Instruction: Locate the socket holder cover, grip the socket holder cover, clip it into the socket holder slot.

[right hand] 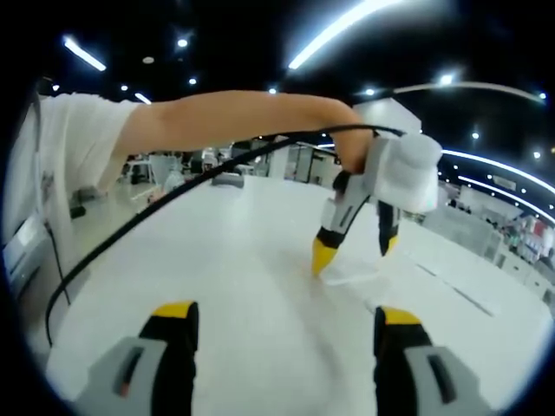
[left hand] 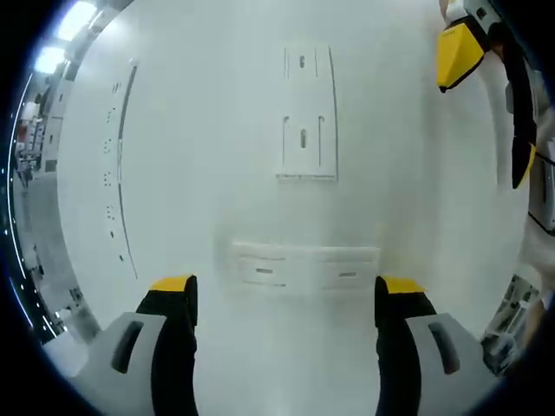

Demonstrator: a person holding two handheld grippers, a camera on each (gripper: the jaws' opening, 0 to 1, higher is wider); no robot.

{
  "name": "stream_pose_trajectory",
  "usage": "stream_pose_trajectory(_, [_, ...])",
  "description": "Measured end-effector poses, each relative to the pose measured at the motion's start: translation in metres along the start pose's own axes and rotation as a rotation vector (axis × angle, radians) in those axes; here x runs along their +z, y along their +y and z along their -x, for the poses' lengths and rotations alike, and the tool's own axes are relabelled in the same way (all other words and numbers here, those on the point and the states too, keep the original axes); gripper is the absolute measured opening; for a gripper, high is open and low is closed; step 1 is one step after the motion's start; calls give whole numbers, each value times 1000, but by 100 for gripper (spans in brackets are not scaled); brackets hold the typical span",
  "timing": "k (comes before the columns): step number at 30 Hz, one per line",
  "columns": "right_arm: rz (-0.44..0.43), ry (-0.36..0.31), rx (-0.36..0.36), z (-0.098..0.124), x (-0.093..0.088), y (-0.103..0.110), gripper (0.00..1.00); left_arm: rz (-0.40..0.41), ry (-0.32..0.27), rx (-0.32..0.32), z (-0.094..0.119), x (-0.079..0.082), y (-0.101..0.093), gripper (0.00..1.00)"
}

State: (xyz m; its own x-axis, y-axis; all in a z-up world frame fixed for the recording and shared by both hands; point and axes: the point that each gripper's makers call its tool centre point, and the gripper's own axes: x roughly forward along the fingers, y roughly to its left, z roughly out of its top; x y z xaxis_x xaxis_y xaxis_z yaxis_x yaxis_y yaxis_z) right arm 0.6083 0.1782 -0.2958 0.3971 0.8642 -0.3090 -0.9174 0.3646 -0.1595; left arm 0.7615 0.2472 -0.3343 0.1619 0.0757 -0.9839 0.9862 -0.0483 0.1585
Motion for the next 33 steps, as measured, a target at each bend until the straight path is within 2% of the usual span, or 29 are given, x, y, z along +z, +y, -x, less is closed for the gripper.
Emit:
stream_pose_trajectory(13, [4,5,-2,0,-1,-1,83,25,-9,32,1,-1,3,90])
stream_pose_trajectory(19, [3,4,-3,1,-1,-1,83,22,-10,26,1,0,0,88])
stream_pose_trajectory(21, [5,5,-2,1,-1,-1,83,26,-36,23,1,5,-2,87])
stream_pose_trajectory(33, [7,4,-1,2,0,-2,83,17,-36,19,0,3,-5,86])
